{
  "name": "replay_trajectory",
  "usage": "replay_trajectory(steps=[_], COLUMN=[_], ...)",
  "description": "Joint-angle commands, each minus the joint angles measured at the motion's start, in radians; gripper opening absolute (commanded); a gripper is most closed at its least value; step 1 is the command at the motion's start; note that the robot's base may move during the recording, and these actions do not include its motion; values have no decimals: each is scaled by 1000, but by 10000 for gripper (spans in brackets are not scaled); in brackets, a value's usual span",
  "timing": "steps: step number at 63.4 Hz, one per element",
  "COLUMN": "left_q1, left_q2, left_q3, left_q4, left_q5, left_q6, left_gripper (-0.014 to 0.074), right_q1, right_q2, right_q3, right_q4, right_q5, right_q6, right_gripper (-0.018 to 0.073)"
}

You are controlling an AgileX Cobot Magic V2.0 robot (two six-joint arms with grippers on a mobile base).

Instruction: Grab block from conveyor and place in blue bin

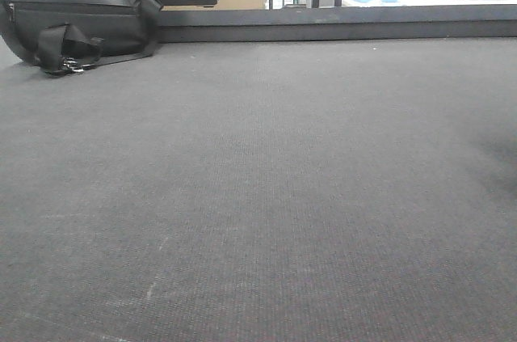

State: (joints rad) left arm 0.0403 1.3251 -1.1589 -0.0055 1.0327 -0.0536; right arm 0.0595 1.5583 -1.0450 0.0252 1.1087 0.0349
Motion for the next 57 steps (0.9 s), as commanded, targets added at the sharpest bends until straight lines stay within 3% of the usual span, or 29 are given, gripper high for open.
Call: replay_trajectory(steps=[1, 14, 25, 37, 43, 50, 57], left_q1=[2, 2, 4, 79, 136, 160, 144], left_q2=[1, 1, 1, 12, 43, 77, 109], left_q3=[-10, -10, -10, -13, -13, -13, -13], left_q4=[-9, -9, -9, -36, -45, -75, -78], left_q5=[-4, -4, 10, 124, 120, 120, 123], left_q6=[0, 0, -10, 6, 101, 217, 238], left_gripper=[-111, -111, -111, -111, -111, -111, -111], right_q1=[-5, -5, -5, -5, -5, -5, -5], right_q2=[5, 5, 3, -72, -138, -203, -242], right_q3=[42, 104, 104, 53, 15, -29, -48], right_q4=[-14, -14, -14, -7, 4, 4, 7], right_q5=[-68, -154, -141, -60, -60, -73, -115], right_q6=[2, 2, 2, 2, 0, 0, 0], right_gripper=[433, 223, -167, -162, -162, -162, -162])
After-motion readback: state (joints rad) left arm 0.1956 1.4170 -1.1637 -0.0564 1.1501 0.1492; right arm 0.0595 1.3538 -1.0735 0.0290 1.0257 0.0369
